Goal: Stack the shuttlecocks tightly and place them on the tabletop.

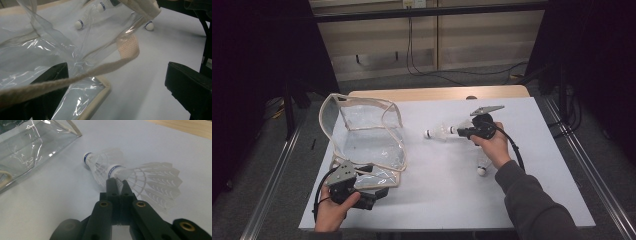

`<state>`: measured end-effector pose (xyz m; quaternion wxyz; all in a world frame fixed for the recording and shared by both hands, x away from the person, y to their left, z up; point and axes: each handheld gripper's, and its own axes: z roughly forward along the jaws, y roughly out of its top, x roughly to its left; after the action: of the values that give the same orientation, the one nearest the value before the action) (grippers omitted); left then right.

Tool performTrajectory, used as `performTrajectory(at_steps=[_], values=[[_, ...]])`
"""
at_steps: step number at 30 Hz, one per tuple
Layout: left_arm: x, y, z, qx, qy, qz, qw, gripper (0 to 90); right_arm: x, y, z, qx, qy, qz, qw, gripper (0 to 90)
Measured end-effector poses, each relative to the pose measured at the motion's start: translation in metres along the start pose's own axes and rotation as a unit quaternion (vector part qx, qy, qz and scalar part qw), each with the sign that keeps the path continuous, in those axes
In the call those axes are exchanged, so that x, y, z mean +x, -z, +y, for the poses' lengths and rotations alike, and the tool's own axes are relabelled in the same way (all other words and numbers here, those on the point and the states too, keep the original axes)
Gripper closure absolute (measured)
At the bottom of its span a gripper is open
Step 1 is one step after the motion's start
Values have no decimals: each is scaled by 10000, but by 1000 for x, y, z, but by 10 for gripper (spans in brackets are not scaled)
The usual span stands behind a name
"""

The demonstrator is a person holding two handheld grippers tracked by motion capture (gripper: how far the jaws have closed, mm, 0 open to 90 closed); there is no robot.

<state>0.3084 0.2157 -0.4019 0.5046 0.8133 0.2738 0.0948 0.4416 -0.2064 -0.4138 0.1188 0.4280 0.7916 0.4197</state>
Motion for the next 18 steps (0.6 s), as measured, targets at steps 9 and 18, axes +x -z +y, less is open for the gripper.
performTrajectory(at_steps=[9, 18], values=[[0, 0, 0, -11, -5, -11, 10000, 55, 7, -8, 8, 18, 132, 24, 9999, 900], [0, 0, 0, -28, 12, -28, 10000, 54, 14, -19, 11, 123, 227, 57, 9997, 899]])
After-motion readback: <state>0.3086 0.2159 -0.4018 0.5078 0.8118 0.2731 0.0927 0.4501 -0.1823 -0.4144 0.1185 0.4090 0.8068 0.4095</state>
